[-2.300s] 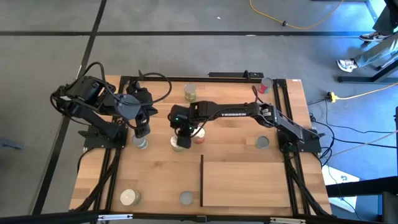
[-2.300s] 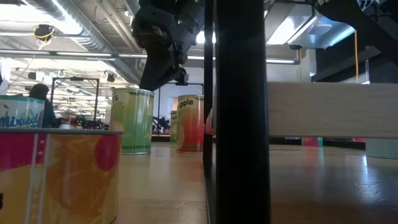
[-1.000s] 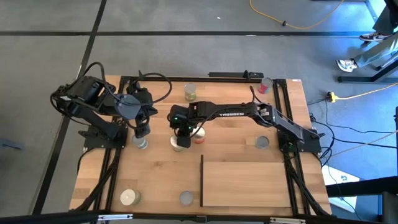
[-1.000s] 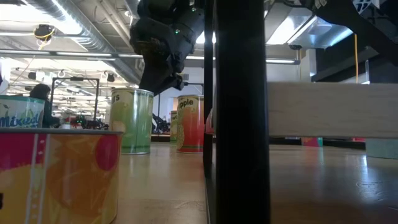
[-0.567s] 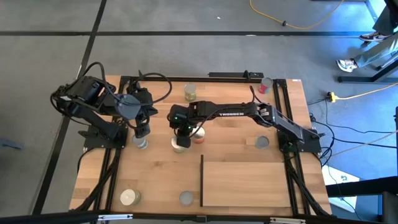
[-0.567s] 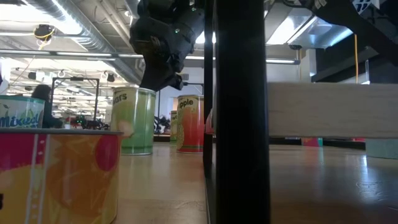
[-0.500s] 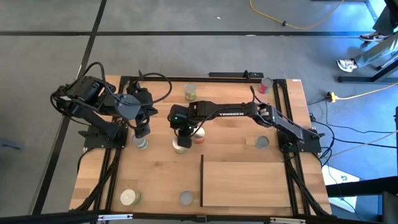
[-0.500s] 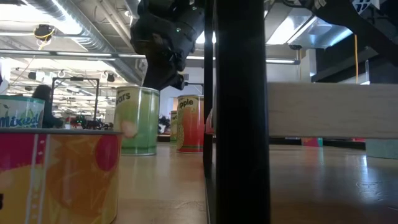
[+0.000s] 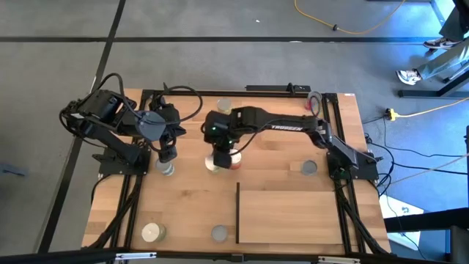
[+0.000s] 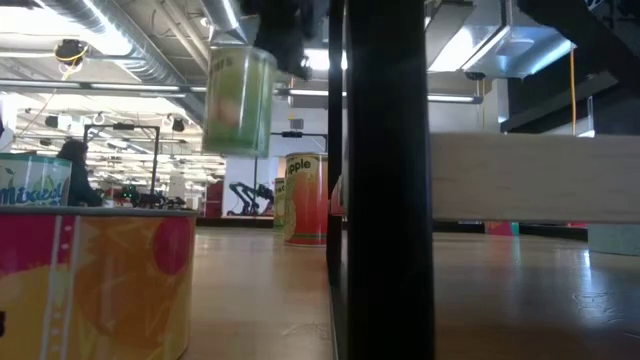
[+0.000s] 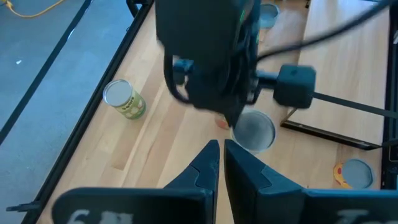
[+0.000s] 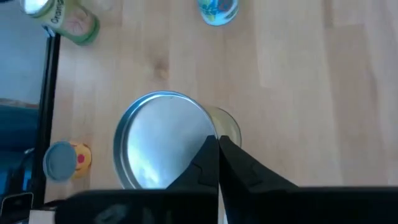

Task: Pick and place cans onto a shelf
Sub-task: Put the left canned pears on the shelf

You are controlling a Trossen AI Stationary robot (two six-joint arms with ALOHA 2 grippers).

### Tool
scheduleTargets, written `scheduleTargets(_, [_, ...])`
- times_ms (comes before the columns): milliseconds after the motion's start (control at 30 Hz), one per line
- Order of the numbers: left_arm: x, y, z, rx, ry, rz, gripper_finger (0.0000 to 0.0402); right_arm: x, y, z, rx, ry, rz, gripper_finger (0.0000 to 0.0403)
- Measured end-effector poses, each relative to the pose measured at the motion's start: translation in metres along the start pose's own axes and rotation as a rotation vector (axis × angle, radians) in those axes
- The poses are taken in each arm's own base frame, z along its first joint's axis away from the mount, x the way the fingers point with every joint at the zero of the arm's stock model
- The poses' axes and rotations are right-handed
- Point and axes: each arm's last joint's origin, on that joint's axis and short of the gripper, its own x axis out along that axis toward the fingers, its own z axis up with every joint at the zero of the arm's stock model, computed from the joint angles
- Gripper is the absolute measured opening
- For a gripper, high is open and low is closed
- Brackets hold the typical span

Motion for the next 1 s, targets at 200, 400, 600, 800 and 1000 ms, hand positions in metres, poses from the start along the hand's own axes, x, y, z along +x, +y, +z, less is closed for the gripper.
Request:
scheduleTargets(200, [0.000, 0.000, 0.000, 0.000, 0.000, 0.000, 0.0017, -0.058, 0.016, -0.008, -0.012, -0.021, -0.075, 0.0000])
scheduleTargets(400, [0.000, 0.000, 0.000, 0.001, 0.000, 0.000, 0.0017, -0.125, 0.047, -0.023, -0.037, -0.106, -0.131, 0.0000])
scheduleTargets(600, [0.000, 0.000, 0.000, 0.000, 0.000, 0.000, 0.0017, -0.179, 0.067, -0.054, 0.030, -0.097, -0.237, 0.0000])
scheduleTargets(800, [0.001, 0.000, 0.001, 0.000, -0.005, 0.017, 0.0017, -0.189, 0.090, -0.076, 0.049, 0.003, -0.204, 0.0000])
scheduleTargets(1000, [0.001, 0.000, 0.001, -0.007, -0.005, 0.018, 0.0017, -0.178, 0.116, -0.082, 0.048, 0.073, -0.038, 0.0000])
